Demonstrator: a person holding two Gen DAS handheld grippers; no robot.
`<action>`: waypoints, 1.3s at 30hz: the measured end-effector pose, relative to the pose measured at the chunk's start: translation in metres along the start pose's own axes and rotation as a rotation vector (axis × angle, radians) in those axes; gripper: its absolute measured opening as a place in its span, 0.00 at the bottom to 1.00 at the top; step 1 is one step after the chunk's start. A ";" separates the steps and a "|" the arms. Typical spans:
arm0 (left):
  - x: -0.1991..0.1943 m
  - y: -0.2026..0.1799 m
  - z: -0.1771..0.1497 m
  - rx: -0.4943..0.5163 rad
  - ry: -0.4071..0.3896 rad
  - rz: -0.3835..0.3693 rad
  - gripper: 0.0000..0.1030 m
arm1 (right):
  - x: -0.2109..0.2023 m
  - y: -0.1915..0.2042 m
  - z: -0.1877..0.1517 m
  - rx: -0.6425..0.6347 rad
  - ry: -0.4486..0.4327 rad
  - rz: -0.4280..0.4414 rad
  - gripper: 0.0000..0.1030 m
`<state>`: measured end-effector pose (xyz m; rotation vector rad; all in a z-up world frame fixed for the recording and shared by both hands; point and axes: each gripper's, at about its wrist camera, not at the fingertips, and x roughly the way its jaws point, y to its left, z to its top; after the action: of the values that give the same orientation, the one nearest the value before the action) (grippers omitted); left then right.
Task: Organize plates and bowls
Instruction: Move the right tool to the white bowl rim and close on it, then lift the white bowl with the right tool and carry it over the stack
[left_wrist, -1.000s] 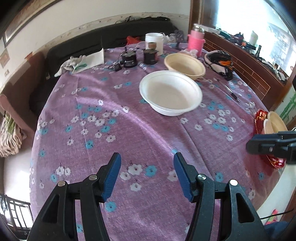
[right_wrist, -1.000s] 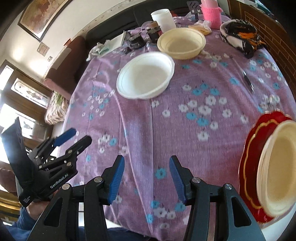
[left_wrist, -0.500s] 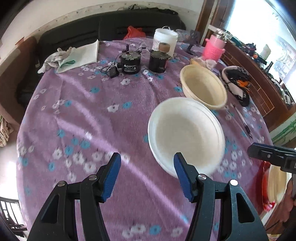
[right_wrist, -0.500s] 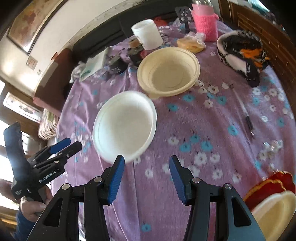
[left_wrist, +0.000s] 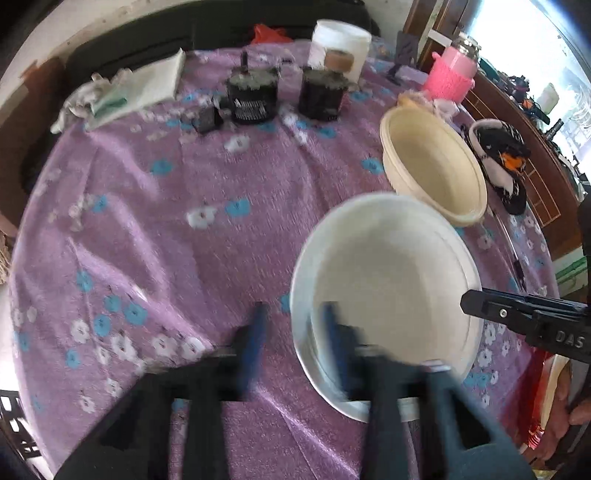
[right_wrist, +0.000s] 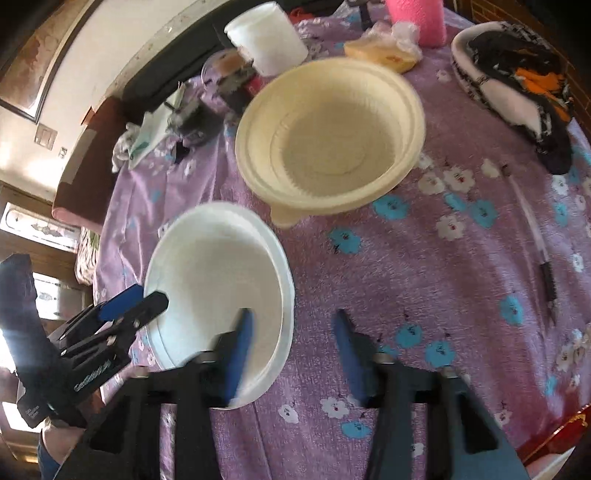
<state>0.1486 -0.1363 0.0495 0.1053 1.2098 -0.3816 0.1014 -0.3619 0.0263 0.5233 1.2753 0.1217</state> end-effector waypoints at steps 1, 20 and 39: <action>0.000 0.000 -0.002 -0.003 -0.003 -0.008 0.10 | 0.002 0.001 -0.001 -0.002 0.003 -0.003 0.22; -0.073 -0.038 -0.129 0.010 0.004 -0.082 0.20 | -0.059 0.016 -0.115 -0.104 0.071 0.082 0.16; -0.078 -0.074 -0.209 0.095 -0.044 0.047 0.13 | -0.061 -0.010 -0.203 -0.212 0.089 0.015 0.20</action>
<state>-0.0858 -0.1291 0.0561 0.2056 1.1439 -0.3979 -0.1083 -0.3310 0.0363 0.3482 1.3273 0.2923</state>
